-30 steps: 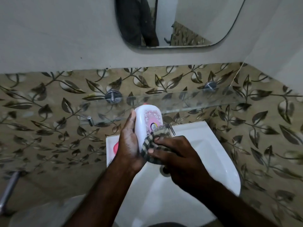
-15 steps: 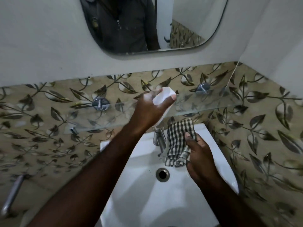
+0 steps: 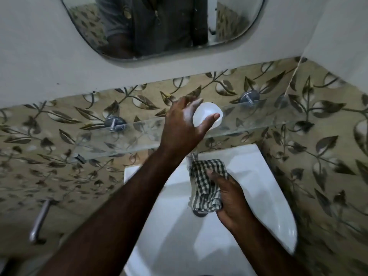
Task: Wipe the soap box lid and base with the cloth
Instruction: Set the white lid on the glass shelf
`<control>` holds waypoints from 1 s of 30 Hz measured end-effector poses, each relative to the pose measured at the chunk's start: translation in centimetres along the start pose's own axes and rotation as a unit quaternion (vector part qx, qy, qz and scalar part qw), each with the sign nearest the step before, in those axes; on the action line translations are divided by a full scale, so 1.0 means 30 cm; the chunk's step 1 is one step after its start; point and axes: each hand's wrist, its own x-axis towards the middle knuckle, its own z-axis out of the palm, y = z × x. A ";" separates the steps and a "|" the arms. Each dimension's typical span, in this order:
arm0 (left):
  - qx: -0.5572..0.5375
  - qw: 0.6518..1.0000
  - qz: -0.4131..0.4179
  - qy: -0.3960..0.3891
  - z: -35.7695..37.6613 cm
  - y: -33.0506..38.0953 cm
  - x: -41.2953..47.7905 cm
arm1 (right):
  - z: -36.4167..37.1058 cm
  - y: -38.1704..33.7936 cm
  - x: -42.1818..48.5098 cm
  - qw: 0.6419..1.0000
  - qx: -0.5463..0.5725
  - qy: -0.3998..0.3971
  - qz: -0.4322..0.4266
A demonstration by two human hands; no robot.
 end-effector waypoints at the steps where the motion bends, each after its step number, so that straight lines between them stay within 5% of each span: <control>1: -0.044 0.998 0.023 0.045 -0.023 0.006 -0.040 | -0.006 0.003 0.008 1.000 -0.008 -0.013 0.011; 5: -0.131 0.987 0.019 0.090 -0.050 -0.037 -0.264 | -0.014 0.052 0.060 0.995 -0.076 -0.060 0.024; 8: -0.123 0.969 -0.201 0.077 -0.029 -0.135 -0.423 | -0.013 0.100 0.074 0.985 -0.138 -0.085 0.061; 11: -0.219 0.848 -0.482 -0.039 -0.044 -0.227 -0.495 | -0.002 0.139 0.072 0.966 -0.193 -0.135 0.103; 13: -0.361 0.749 -0.541 -0.127 -0.076 -0.254 -0.527 | 0.024 0.158 0.070 0.956 -0.214 -0.160 0.121; 14: -0.388 0.738 -0.533 -0.143 -0.090 -0.261 -0.541 | 0.037 0.166 0.069 0.952 -0.223 -0.168 0.127; 18: -0.367 0.784 -0.499 -0.034 -0.101 -0.276 -0.569 | 0.045 0.176 0.070 0.960 -0.156 -0.168 0.158; 22: -0.350 0.784 -0.510 0.058 -0.042 -0.270 -0.589 | 0.011 0.212 0.061 0.971 0.046 -0.166 0.169; 25: -0.282 0.821 -0.496 0.028 -0.010 -0.276 -0.642 | 0.008 0.278 0.066 0.969 -0.008 -0.155 0.190; 30: -0.254 0.818 -0.515 -0.030 -0.029 -0.349 -0.691 | 0.013 0.374 0.105 0.980 -0.108 -0.048 0.159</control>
